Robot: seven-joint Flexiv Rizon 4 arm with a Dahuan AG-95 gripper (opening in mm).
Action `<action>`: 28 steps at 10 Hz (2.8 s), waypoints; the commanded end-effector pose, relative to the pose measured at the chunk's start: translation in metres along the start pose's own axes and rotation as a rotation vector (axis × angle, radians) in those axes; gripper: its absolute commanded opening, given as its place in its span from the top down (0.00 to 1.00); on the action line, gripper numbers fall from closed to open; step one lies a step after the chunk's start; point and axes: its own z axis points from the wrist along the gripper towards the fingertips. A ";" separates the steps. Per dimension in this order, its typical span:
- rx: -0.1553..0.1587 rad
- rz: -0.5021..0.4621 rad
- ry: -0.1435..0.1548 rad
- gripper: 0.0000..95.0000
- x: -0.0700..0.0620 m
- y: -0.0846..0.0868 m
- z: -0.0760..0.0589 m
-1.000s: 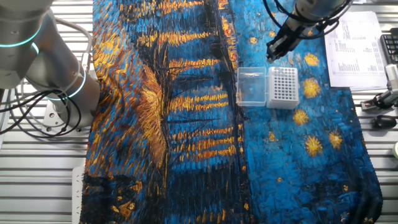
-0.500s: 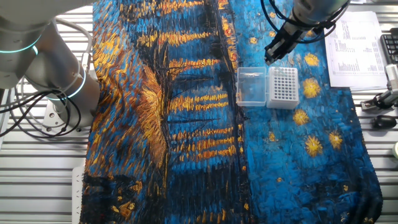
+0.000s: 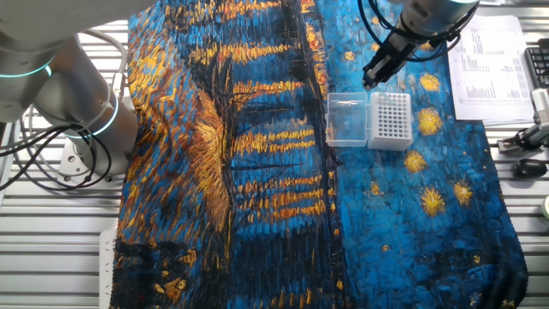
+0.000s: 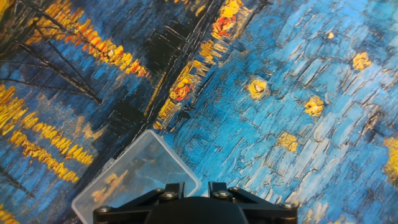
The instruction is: Insert a medium pipette tip into the holder for medium pipette tips
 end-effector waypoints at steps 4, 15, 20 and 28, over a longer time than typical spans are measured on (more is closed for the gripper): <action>0.007 -0.022 0.007 0.80 0.001 0.000 0.000; 0.023 -0.043 -0.013 1.00 0.005 -0.004 -0.003; 0.056 -0.052 -0.056 1.00 0.011 -0.009 -0.011; 0.082 -0.010 -0.191 1.00 0.012 -0.005 -0.013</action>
